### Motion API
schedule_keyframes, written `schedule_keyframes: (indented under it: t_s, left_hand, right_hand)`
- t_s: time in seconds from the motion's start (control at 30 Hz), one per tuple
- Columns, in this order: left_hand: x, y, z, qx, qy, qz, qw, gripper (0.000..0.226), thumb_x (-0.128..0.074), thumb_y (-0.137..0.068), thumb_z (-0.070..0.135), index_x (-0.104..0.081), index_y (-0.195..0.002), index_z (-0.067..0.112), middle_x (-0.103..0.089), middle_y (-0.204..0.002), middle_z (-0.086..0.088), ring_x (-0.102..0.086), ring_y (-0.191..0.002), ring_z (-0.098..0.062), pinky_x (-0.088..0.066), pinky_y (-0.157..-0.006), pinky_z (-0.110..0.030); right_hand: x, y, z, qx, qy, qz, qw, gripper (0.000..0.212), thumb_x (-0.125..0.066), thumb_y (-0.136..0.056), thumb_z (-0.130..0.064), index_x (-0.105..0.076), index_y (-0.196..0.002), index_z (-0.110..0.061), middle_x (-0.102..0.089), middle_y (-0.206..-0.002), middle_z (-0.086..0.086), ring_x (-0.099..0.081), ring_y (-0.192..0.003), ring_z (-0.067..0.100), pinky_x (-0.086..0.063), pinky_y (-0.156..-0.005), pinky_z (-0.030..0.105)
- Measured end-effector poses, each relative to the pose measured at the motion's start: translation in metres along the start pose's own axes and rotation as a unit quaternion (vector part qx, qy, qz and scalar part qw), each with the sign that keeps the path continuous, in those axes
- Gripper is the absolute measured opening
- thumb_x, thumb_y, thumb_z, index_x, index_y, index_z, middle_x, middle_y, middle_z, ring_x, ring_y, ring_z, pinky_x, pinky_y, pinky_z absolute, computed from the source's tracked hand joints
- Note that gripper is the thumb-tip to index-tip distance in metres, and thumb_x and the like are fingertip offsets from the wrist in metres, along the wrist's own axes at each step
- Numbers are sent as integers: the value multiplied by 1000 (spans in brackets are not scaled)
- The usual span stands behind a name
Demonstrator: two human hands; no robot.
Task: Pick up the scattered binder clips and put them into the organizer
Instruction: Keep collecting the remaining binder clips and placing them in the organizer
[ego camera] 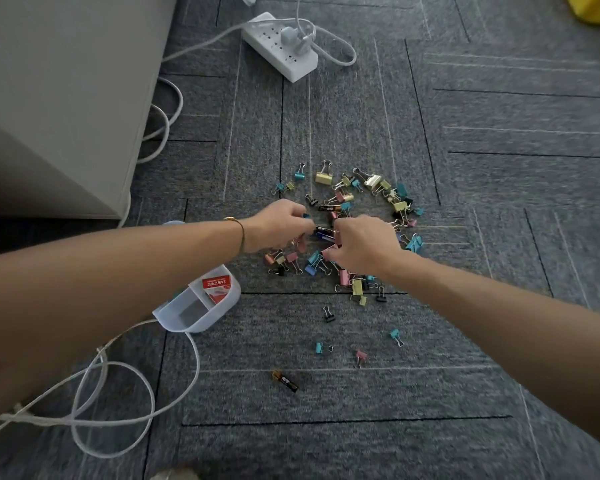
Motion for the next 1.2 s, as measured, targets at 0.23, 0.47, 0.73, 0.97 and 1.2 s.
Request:
schedule_keyframes:
  t_s: [0.23,0.47,0.73,0.97,1.2]
  left_hand:
    - [7,10,-21,62,99,-24,993,19,-62,-101,22,-74,-106,8,-70,-75,-2,-46,-48,-9,-32,-39,-18]
    - [-13,26,-16,89,192,-143,967,32,-49,-102,39,-61,-91,12,-61,-72,-2,-44,-50,-9,-31,-39,-18]
    - [-18,19,-24,111,101,-59,987,17,-51,-105,18,-63,-97,10,-53,-58,0,-56,-51,-15,-39,-42,-22]
    - [-28,30,-13,28,-236,53,970,42,-72,-86,59,-65,-90,18,-67,-82,1,-58,-72,-14,-44,-58,-31]
    - [-32,30,10,-10,-418,100,903,49,-68,-90,56,-48,-66,18,-59,-71,0,-60,-72,-22,-45,-63,-32]
  right_hand:
    - [-2,-3,-21,25,110,-15,993,31,-61,-84,-44,-53,-72,-16,-48,-62,-2,-55,-63,25,-40,-54,28]
    - [-36,-4,20,-124,-405,-177,889,22,-70,-87,-22,-72,-103,-8,-64,-68,-2,-53,-56,10,-45,-51,22]
    - [-28,40,15,-98,-718,-321,610,42,-50,-78,-19,-55,-117,-4,-57,-82,9,-50,-62,16,-45,-52,23]
    - [-20,42,18,-123,-698,-307,635,31,-56,-91,-45,-57,-84,-16,-56,-74,3,-51,-62,16,-42,-56,25]
    - [-26,35,36,-185,-618,-205,737,15,-60,-98,-13,-61,-108,-1,-62,-71,5,-63,-57,14,-54,-64,32]
Point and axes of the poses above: each hand's wrist, its own y-axis away from the middle knuckle, its own x-axis out of the back of the hand, z = x × y, the point moved 10 cm from there along -y, towards the middle knuckle
